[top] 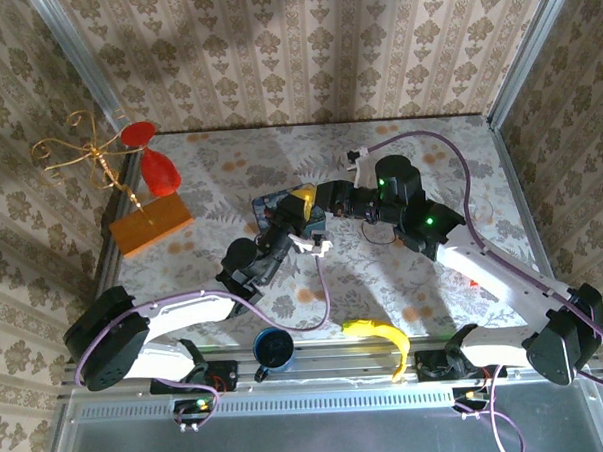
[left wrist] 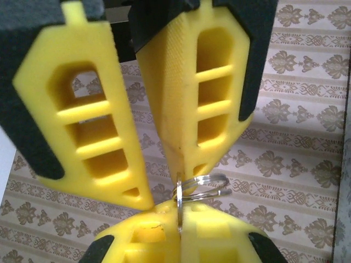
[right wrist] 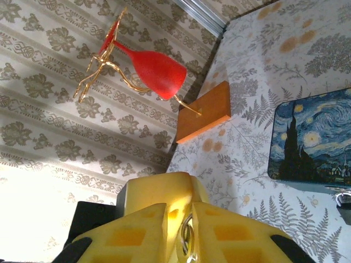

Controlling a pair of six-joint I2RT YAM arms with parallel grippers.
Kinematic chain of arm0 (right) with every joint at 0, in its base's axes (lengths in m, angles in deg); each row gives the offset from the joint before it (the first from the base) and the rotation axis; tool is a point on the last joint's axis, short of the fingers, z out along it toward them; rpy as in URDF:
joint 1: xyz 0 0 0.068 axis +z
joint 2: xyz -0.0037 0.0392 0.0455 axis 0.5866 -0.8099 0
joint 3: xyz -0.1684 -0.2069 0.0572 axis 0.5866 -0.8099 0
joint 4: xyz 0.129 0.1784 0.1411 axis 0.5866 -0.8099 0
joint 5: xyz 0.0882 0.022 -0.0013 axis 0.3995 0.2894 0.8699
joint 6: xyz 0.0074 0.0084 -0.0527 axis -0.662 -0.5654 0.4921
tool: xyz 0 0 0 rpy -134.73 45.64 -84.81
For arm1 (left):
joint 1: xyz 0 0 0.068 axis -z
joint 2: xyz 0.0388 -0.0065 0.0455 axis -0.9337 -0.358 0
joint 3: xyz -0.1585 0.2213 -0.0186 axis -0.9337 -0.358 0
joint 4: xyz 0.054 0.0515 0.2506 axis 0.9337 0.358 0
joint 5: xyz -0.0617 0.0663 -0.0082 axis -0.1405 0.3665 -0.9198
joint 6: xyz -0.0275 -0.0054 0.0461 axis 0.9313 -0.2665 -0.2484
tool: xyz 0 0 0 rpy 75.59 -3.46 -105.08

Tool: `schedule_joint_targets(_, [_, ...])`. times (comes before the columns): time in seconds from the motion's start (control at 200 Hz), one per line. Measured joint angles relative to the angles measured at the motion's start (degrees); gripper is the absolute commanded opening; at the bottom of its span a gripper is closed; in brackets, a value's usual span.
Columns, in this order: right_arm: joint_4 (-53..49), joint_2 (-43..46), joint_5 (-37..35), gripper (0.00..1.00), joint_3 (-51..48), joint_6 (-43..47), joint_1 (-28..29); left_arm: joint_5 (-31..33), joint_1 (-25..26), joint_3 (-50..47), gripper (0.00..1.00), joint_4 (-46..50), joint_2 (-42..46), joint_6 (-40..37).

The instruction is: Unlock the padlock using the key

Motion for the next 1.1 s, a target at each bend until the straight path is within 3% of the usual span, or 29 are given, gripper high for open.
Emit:
schedule_joint_targets(0.485, [-0.5, -0.2, -0.1, 0.11, -0.1, 0.0, 0.0, 1.1, -0.3, 0.2, 0.00, 0.6, 0.0, 1.4])
schedule_joint_targets(0.79, [-0.6, -0.2, -0.1, 0.13, -0.1, 0.1, 0.0, 1.3, -0.4, 0.3, 0.00, 0.8, 0.0, 1.7])
schedule_joint_targets(0.945, [-0.9, -0.2, -0.1, 0.00, -0.1, -0.1, 0.1, 1.6, -0.3, 0.3, 0.00, 1.1, 0.0, 1.7])
schedule_joint_targets(1.1, [-0.9, -0.2, -0.1, 0.00, -0.1, 0.0, 0.1, 1.7, -0.3, 0.3, 0.00, 1.3, 0.1, 1.7])
